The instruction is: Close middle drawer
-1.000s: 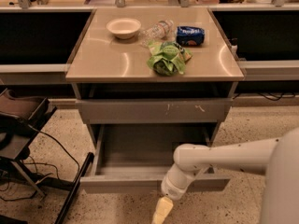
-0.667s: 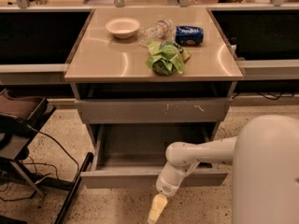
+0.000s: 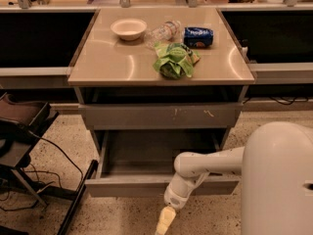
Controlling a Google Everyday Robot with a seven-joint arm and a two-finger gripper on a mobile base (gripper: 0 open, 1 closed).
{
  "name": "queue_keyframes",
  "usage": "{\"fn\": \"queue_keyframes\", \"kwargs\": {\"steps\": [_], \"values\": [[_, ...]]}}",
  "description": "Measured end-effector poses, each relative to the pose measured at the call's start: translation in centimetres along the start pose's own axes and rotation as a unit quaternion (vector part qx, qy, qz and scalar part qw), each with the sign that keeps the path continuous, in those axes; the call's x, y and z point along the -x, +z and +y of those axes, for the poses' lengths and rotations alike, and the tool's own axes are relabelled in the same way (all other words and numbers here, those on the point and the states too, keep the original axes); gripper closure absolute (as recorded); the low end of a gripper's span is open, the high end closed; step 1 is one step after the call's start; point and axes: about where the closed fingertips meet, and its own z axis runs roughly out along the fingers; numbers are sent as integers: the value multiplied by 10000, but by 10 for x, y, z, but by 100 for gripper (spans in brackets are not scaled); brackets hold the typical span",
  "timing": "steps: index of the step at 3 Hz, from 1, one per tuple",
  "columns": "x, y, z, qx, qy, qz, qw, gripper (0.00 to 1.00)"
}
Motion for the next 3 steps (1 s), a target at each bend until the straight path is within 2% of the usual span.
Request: {"fn": "queue_keyframes", "kwargs": {"steps": [1,2,3], "values": [[0,-11,-20,-8,139,-64,9999,0],[-2,-12,-22,5,169,-73,9998,0],[6,-25,-49,-53,285,-250,9993,0]]}}
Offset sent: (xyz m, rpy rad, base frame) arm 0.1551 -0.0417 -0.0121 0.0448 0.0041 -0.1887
